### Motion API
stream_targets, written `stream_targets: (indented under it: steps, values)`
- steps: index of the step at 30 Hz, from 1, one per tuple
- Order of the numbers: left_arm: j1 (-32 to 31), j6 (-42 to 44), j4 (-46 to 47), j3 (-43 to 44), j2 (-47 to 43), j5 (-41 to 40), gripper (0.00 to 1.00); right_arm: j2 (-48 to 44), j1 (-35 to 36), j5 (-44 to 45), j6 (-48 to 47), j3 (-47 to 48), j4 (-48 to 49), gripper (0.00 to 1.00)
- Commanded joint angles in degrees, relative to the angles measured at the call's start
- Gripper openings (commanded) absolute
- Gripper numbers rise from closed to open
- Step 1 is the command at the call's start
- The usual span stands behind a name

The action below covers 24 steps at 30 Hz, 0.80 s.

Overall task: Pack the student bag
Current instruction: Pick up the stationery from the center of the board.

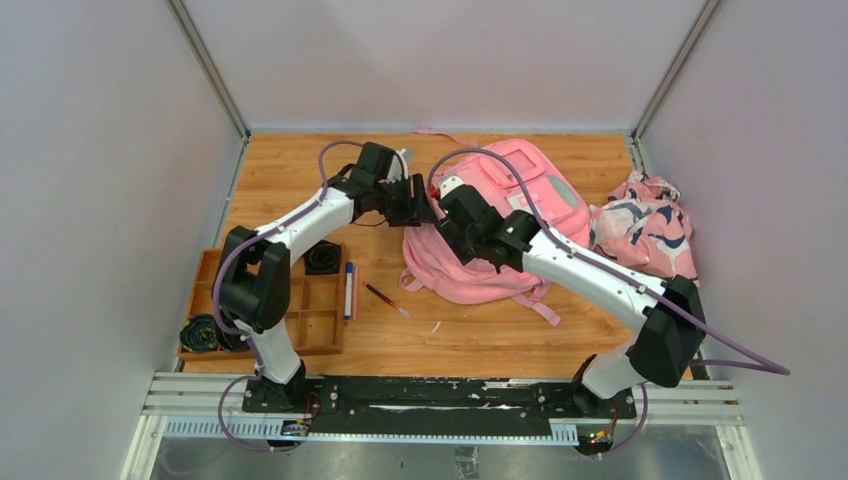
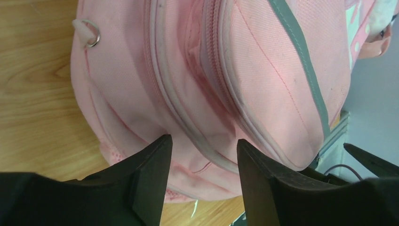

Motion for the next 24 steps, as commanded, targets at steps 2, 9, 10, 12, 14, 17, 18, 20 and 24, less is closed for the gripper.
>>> stream_targets:
  steps: [2, 9, 10, 12, 14, 17, 18, 20, 24]
  values:
    - [-0.1, 1.8, -5.0, 0.4, -7.5, -9.1, 0.63, 2.7, 0.6, 4.3, -2.0, 2.9, 1.5, 0.62]
    - [4.6, -0.2, -5.8, -5.9, -18.5, -13.3, 0.64, 6.9, 0.6, 2.9, -4.7, 4.6, 3.4, 0.65]
    - [5.0, -0.1, -6.1, -6.8, -19.7, -13.6, 0.64, 7.5, 0.5, 2.9, -4.9, 4.7, 3.7, 0.65]
    - [5.6, 0.3, -7.1, -8.3, -21.7, -14.2, 0.64, 9.0, 0.4, 3.9, -5.3, 4.9, 3.8, 0.65]
    - [5.6, 0.7, -8.0, -9.7, -23.2, -14.7, 0.63, 10.4, 0.5, 6.5, -5.8, 5.1, 3.9, 0.58]
    - [5.3, 1.3, -11.6, -11.9, -25.7, -18.3, 0.64, 11.1, 0.5, 10.1, -6.6, 5.4, 3.9, 0.29]
    - [4.9, 1.2, -12.2, -13.1, -27.1, -20.2, 0.64, 10.8, 0.5, 10.4, -6.7, 5.5, 3.7, 0.23]
    - [4.0, 0.4, -12.3, -16.5, -30.5, -23.1, 0.64, 9.5, 0.5, 9.6, -6.7, 5.3, 3.7, 0.19]
    - [3.3, -0.7, -12.3, -23.2, -35.7, -25.5, 0.64, 6.5, 0.4, 6.8, -6.0, 4.8, 3.7, 0.25]
